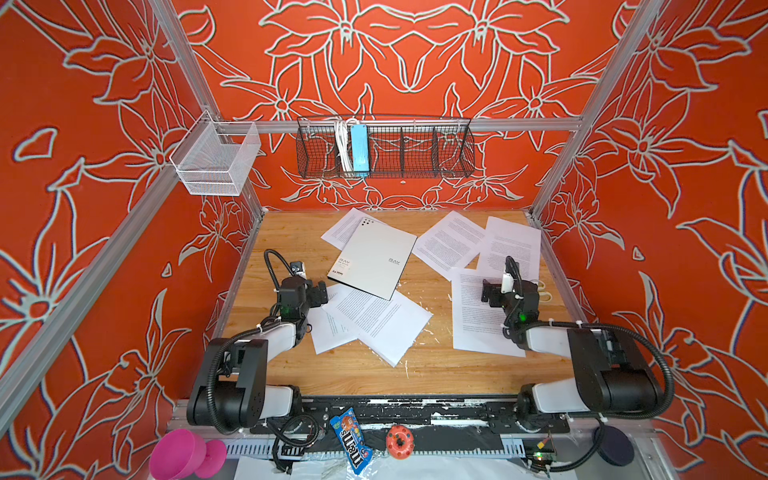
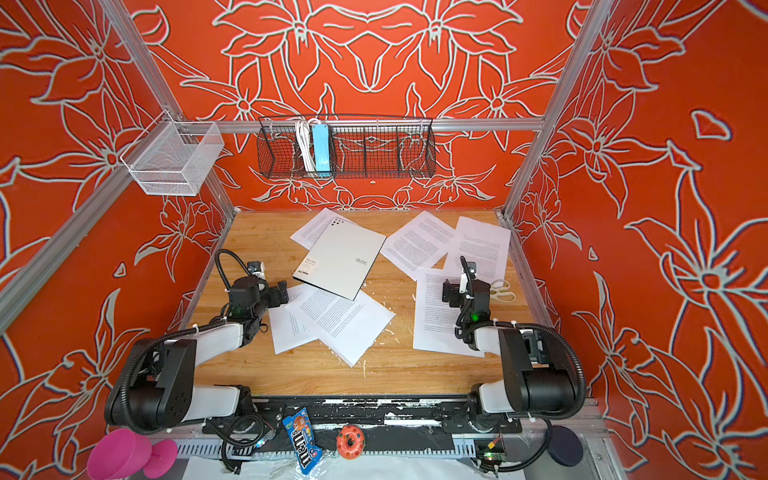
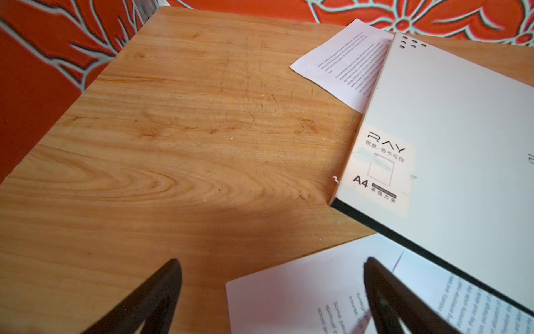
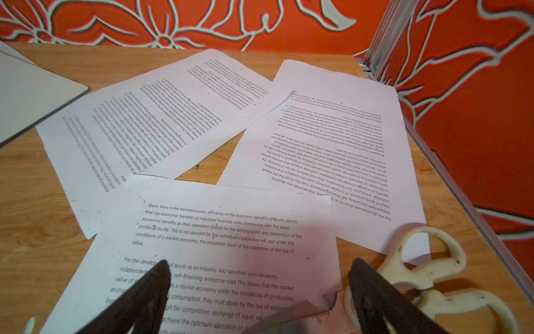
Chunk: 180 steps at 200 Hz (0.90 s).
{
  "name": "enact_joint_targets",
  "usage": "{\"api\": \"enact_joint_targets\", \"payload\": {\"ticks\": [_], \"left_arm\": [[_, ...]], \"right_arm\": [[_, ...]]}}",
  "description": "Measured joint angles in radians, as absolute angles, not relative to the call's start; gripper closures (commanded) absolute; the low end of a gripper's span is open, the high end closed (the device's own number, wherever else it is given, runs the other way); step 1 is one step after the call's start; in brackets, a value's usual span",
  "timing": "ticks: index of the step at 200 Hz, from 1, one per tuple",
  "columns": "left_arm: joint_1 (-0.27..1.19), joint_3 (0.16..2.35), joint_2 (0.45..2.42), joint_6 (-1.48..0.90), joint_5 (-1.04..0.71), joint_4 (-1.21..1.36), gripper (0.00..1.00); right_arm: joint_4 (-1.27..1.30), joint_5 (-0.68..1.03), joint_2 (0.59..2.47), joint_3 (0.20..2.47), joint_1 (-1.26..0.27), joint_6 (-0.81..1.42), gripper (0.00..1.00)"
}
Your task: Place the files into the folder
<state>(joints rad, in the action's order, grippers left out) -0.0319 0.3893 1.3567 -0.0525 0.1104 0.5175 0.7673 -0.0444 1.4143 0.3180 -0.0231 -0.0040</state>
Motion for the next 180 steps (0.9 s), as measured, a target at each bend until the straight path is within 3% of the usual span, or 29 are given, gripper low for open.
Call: {"api": "enact_joint_targets", "payload": {"ticks": [62, 90, 108, 149, 180], "left_arm": [[-0.031, 0.392, 1.352, -0.054, 0.120, 0.507, 0.03], [-0.009, 0.564, 1.283, -0.128, 0.210, 0.228, 0.02], [-0.001, 0.703, 1.222, -0.266, 0.229, 0.103, 0.03], [-0.006, 0.736, 1.251, -0.436, 0.015, 0.110, 0.02], [-0.043, 0.883, 1.530, -0.490, -0.197, 0.024, 0.02]], "right_arm": [[0.767, -0.045, 1.414, 0.318, -0.023, -0.004, 0.02], [0.747, -0.071, 1.398, 0.319, -0.035, -0.004, 0.03], [0.564, -0.146, 1.293, 0.373, -0.086, 0.006, 0.03], [0.229, -0.357, 1.075, 0.612, -0.096, 0.450, 0.02], [0.119, -0.265, 1.101, 0.607, -0.041, 0.643, 0.02]]}}
